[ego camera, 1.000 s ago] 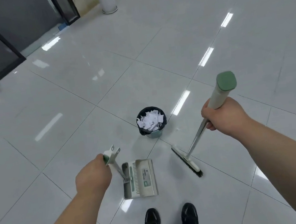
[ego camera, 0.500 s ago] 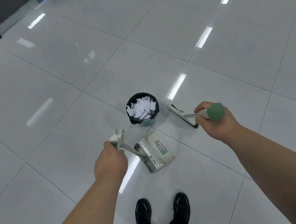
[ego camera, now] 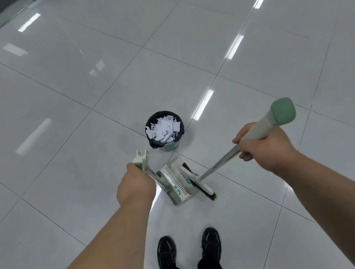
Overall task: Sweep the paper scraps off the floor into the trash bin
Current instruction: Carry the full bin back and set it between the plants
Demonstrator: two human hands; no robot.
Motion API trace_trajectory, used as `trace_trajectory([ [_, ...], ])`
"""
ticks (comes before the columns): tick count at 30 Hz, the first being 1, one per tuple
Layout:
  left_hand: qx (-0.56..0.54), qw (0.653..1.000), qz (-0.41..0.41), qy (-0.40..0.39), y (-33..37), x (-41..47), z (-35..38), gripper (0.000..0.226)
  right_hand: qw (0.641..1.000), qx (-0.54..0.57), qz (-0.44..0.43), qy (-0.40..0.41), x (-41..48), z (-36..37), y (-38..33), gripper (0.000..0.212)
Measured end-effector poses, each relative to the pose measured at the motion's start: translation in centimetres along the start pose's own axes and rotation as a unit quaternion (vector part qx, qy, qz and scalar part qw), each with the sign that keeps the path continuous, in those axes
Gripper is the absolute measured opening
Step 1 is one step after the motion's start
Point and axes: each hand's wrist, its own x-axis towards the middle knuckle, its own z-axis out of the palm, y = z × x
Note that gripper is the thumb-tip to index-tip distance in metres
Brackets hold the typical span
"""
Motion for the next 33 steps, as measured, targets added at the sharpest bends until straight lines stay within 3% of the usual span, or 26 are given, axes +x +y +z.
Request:
trace_trajectory([
  [10, -0.035, 0.999, -0.001, -0.029, -3.5, -1.4, -1.0, 0.012, 0.998, 0.001, -0.033, 0.055, -2.2, -3.8, -2.8, 0.016],
  [20, -0.039, 0.999, -0.010, -0.012, -5.5, -2.1, -2.1, 0.024, 0.999, -0.016, 0.044, 0.016, -2.8, 1.4, 1.7, 0.018],
  [25, -0.060, 0.998, -0.027, -0.009, -5.0, -1.5, -1.6, 0.030, 1.000, -0.002, 0.025, -0.003, -4.2, 4.0, 1.6, 0.018],
  [31, -0.072, 0.997, -0.029, -0.026, -5.7, -1.9, -1.9, 0.026, 1.000, 0.012, 0.001, 0.003, -4.9, 2.7, -1.6, 0.017],
  [33, -0.143, 0.986, -0.058, -0.061, -6.4, -1.8, -2.1, 0.017, 1.000, 0.004, -0.017, 0.005, -5.4, 2.0, -2.5, 0.017],
])
